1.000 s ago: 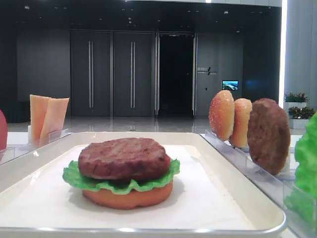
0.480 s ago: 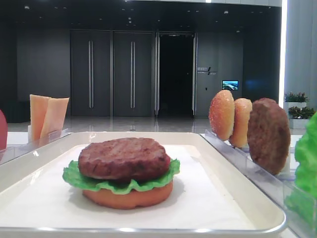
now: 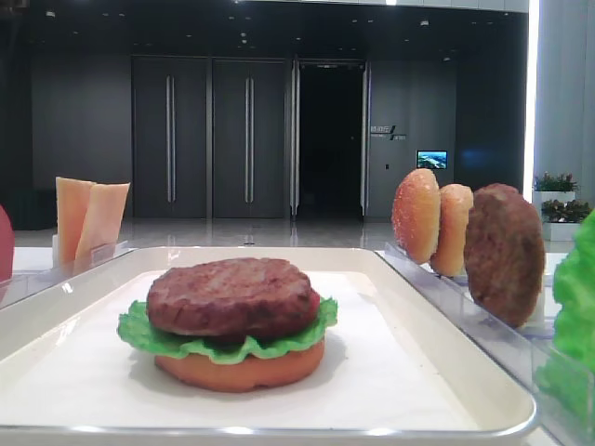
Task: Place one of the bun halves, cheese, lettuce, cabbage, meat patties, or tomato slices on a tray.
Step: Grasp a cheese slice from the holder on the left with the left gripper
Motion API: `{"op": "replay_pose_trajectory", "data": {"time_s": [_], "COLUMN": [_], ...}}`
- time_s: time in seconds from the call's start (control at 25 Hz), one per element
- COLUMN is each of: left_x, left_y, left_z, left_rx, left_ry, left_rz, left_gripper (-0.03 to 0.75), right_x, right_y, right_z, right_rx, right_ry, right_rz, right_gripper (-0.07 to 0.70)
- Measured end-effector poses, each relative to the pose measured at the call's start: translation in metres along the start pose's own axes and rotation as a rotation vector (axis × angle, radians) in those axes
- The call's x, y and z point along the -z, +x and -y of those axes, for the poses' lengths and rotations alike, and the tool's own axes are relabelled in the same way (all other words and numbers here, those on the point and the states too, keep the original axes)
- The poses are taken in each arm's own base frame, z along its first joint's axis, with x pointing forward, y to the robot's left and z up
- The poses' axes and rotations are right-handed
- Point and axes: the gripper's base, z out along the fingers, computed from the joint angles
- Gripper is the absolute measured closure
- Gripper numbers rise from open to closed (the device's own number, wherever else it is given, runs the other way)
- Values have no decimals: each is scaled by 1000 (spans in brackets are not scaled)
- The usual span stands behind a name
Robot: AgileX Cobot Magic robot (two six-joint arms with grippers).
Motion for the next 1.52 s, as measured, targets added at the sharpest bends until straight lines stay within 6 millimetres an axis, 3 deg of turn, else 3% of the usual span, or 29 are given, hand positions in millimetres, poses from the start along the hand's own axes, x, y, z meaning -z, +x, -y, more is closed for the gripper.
{"op": "replay_pose_trajectory", "data": {"time_s": [0.36,0.6,1.04,1.52], "left_x": [-41,-41,-36,-30], "left_y": [-11,-12,-5,7], "left_z": [2,4,73,122], "left_rx": [25,50,-16,-11], "left_ry": [-7,-33,18,33], "left_rz": [-62,-59,-52,-44], "left_gripper": [125,125,125,125], "right_x": [0,0,0,0], "right_y": [0,0,0,0], "right_z": [0,0,0,0], "right_rx": [0,0,0,0], "right_ry": [0,0,0,0], "right_rz": [0,0,0,0], "right_gripper": [171,171,171,171]}}
